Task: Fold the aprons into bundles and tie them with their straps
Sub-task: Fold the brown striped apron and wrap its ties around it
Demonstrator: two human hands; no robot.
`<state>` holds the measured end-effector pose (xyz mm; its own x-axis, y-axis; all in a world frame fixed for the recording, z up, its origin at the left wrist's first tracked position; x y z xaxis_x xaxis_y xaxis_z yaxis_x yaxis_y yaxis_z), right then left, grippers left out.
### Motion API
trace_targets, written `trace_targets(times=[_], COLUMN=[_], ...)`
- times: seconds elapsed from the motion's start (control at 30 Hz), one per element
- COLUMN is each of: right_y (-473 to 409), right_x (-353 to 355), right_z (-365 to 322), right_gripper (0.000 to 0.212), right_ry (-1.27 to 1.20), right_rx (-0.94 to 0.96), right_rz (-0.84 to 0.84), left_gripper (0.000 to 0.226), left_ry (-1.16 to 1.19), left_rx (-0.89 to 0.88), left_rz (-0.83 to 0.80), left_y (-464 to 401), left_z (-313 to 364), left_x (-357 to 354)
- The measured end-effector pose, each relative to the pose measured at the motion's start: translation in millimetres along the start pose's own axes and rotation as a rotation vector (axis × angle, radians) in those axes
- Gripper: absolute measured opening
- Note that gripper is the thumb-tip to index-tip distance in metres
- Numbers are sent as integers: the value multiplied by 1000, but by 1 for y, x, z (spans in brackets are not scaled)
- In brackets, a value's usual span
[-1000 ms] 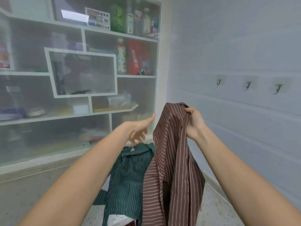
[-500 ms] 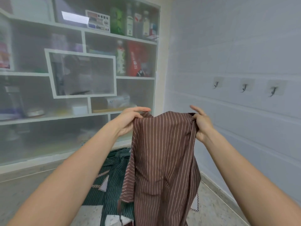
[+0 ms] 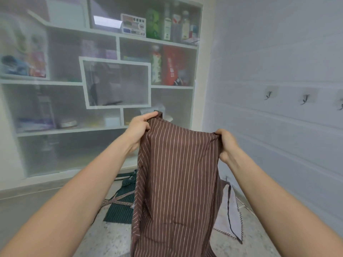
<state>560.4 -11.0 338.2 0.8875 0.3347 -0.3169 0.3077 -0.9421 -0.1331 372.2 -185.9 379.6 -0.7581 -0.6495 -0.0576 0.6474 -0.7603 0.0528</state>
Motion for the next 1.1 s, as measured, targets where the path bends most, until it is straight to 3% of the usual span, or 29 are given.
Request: trace_targets(times=[0.07,0.17,0.23,0.63,0.7,0.83,1.03,1.1], right_y=[5,17,30,62,63,67,44,32], right_x=[-9,-27,-46,-176,-200,-256,-349,-384], right_z=[4,7,10,74,90,126,213,249], right_gripper=[7,45,56,55,59,86,109,116], right_ry=[-30,-79,-104,151,236,517,804,905], right_rx=[-11,53,69,175,225,352,365,357], right_rz=[0,-46,-166,-738,-839,-1055,-1204,-1257], left_gripper=[68,68,70,93,91,89,84,84], left_ry=[-17,-109,-234,-892,-1048,-1334,-1735,-1772], left_rx=[-49,-136,-173,-3,66,168,214,241], left_rz=[57,187,268,382,492,629,631,610], left_y=[5,16,25,48,40,15,-54,-85], left_z=[1,1,0,-34,-36,-41,-86,-111], left_x=[11,36,54,187,213,264,353,391])
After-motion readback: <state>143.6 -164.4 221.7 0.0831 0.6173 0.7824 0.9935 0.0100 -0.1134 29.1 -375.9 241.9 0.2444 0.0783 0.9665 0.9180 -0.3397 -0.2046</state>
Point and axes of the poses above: each hand's wrist, its own y-axis away from the middle knuckle, its own x-axis out of the back of the hand, z = x × y, the point moved 3 cm from there along -y, towards the middle knuckle, and after that the axes turned 14 degrees about x, right-handed, at the moved point
